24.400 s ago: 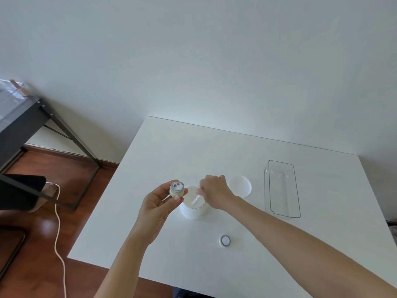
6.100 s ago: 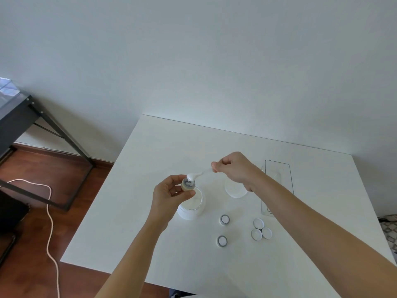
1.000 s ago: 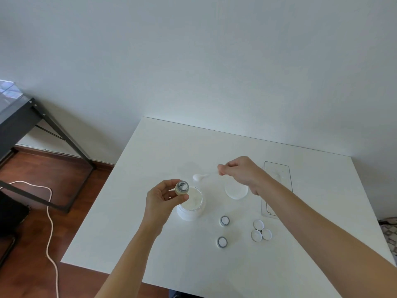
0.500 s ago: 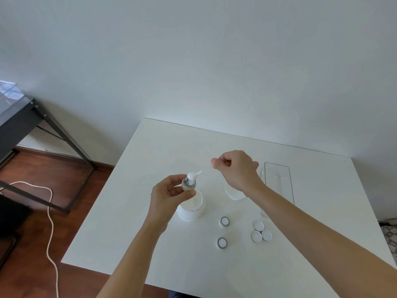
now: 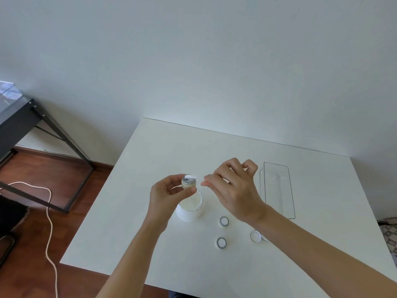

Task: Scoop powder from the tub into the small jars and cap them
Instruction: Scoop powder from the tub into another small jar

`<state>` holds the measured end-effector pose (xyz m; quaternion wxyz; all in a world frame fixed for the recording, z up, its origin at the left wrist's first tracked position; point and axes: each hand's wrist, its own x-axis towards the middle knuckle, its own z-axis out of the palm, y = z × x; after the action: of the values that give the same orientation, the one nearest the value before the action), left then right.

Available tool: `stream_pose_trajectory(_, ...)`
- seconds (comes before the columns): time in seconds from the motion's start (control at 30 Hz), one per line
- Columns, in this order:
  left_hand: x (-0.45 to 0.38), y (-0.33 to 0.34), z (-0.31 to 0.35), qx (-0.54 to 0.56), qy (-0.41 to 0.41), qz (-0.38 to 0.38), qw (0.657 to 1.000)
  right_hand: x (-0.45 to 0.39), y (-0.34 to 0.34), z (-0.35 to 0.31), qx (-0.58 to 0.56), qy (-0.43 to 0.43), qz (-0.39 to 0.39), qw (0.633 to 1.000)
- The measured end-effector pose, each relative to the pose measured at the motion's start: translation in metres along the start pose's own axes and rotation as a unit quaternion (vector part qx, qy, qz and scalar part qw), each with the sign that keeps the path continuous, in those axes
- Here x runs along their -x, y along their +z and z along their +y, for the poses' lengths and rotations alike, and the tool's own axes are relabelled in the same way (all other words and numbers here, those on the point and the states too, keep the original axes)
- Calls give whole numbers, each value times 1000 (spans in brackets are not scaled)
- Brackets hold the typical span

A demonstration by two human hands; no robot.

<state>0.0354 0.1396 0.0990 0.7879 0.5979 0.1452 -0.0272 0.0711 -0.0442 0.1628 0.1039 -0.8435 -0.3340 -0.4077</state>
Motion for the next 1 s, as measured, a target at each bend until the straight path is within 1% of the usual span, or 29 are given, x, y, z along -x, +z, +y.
stream_pose_trajectory(0.27, 0, -2, 2, 5, 6, 5, 1000, 10, -2, 2, 1, -37, 13, 999)
stream_pose_trajectory(0.33, 0, -2, 2, 8, 7, 5, 1000, 12, -4, 2, -11, -35, 15, 999)
stream_pose_trajectory(0.4, 0, -3, 3, 8, 10, 4, 1000, 13, -7, 4, -37, -8, 11, 999)
stream_pose_trajectory(0.43, 0, -3, 2, 8, 12, 5, 1000, 13, -8, 4, -58, 24, 7, 998)
stream_pose_trajectory(0.5, 0, -6, 2, 6, 16, 10, 1000, 12, -9, 5, -118, 131, -6, 984)
stream_pose_trajectory(0.57, 0, -10, 0, 4, 17, 17, 1000, 12, -9, 6, -179, 262, -27, 948)
stream_pose_trajectory(0.63, 1, -13, -1, 1, 18, 24, 1000, 15, -2, 9, -233, 369, -61, 897)
stream_pose_trajectory(0.67, 1, -15, -2, -2, 18, 27, 999, 18, 3, 11, -248, 406, -87, 875)
stream_pose_trajectory(0.7, 2, -18, -3, -5, 19, 30, 999, 21, 10, 12, -247, 429, -121, 861)
stream_pose_trajectory(0.73, 2, -20, -4, -7, 20, 31, 999, 24, 18, 11, -231, 434, -163, 856)
stream_pose_trajectory(0.8, 3, -25, -5, -11, 22, 33, 999, 30, 36, 6, -180, 396, -249, 865)
stream_pose_trajectory(0.9, 5, -29, -5, -22, 26, 37, 999, 38, 63, -7, -99, 268, -353, 891)
stream_pose_trajectory(0.97, 7, -32, -5, -30, 29, 39, 998, 41, 79, -17, -52, 181, -405, 895)
stream_pose_trajectory(1.0, 8, -32, -4, -33, 31, 40, 998, 41, 86, -21, -38, 152, -421, 894)
